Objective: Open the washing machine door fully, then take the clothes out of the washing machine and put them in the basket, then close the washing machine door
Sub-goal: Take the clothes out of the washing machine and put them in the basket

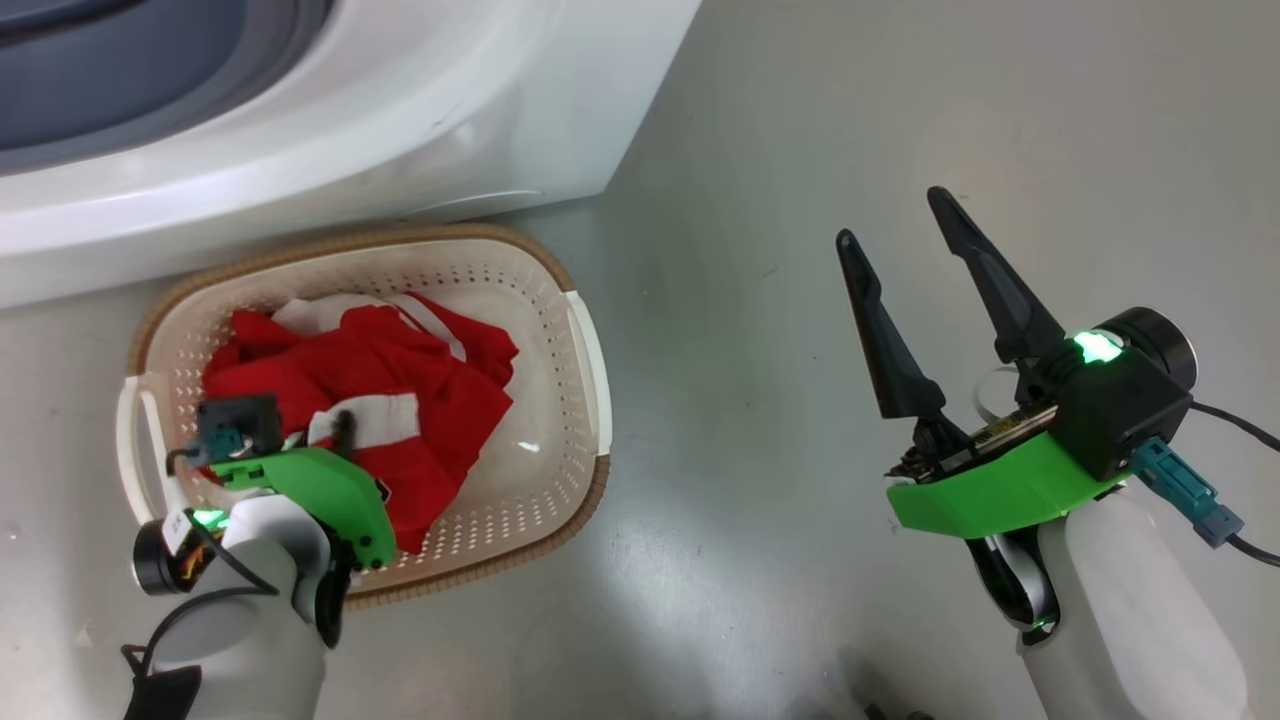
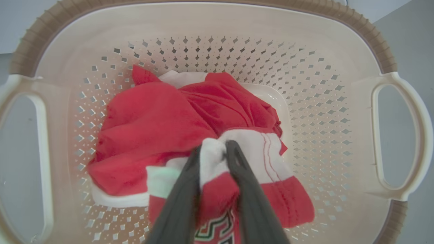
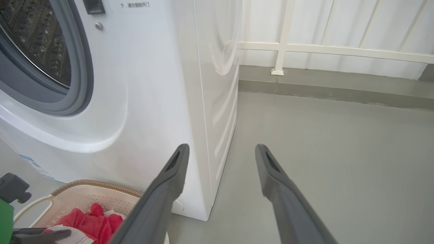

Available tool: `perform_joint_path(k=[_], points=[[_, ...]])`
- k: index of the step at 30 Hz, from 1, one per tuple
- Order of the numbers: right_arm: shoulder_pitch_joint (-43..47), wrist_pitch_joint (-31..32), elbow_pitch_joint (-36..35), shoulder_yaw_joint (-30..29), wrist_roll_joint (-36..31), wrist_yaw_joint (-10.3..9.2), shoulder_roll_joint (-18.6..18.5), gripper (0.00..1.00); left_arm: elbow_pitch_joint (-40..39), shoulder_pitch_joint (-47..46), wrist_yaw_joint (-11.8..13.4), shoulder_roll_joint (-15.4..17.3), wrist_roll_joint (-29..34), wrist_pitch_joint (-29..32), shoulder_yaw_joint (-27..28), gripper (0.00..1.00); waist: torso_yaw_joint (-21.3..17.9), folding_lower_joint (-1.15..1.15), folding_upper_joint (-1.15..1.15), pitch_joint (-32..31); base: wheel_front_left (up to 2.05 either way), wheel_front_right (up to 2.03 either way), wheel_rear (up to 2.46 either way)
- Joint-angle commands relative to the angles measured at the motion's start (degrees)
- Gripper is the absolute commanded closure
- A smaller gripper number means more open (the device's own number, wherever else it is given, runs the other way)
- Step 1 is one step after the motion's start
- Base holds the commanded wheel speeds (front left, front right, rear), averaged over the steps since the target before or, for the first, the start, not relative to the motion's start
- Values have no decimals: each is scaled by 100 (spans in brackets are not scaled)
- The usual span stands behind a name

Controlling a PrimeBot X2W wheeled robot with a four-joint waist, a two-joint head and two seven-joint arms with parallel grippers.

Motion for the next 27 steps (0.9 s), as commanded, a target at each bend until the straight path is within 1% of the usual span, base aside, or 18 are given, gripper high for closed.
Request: perform_joint_path(k=[1, 6, 10, 12, 15, 18, 22, 27], points=[[43, -36, -106, 88, 54, 20, 6, 0, -9, 14, 12, 172, -34, -24, 83, 0, -16, 0, 0, 16, 0, 0, 0], [37, -36, -4, 14, 11, 20, 6, 0, 22, 22, -18, 83, -24, -122, -5, 0, 62, 0, 0, -102, 0, 0, 0], [16, -36, 58, -26, -1, 20, 6, 0, -13, 65, 50, 28, -35, -316, -18, 0, 141, 0, 0, -269, 0, 0, 0], [37, -36, 84, -57, 21, 20, 6, 0, -106, 104, 64, 4, -71, -385, 16, 0, 194, 0, 0, -373, 0, 0, 0], [110, -36, 140, -128, 57, 20, 6, 0, -379, 206, 21, -28, -108, -431, 65, 0, 286, 0, 0, -562, 0, 0, 0], [195, -36, 219, -259, 72, 20, 6, 0, -1002, 408, -61, -31, 7, -437, 77, 0, 377, 0, 0, -775, 0, 0, 0], [283, -36, 299, -479, 97, 20, 6, 0, -1847, 790, -148, -37, 28, -438, 307, 0, 474, 0, 0, -1071, 0, 0, 0], [365, -36, 418, -619, 84, 20, 6, 0, -3090, 1302, -154, -42, 292, -439, 624, 0, 574, 0, 0, -1403, 0, 0, 0]])
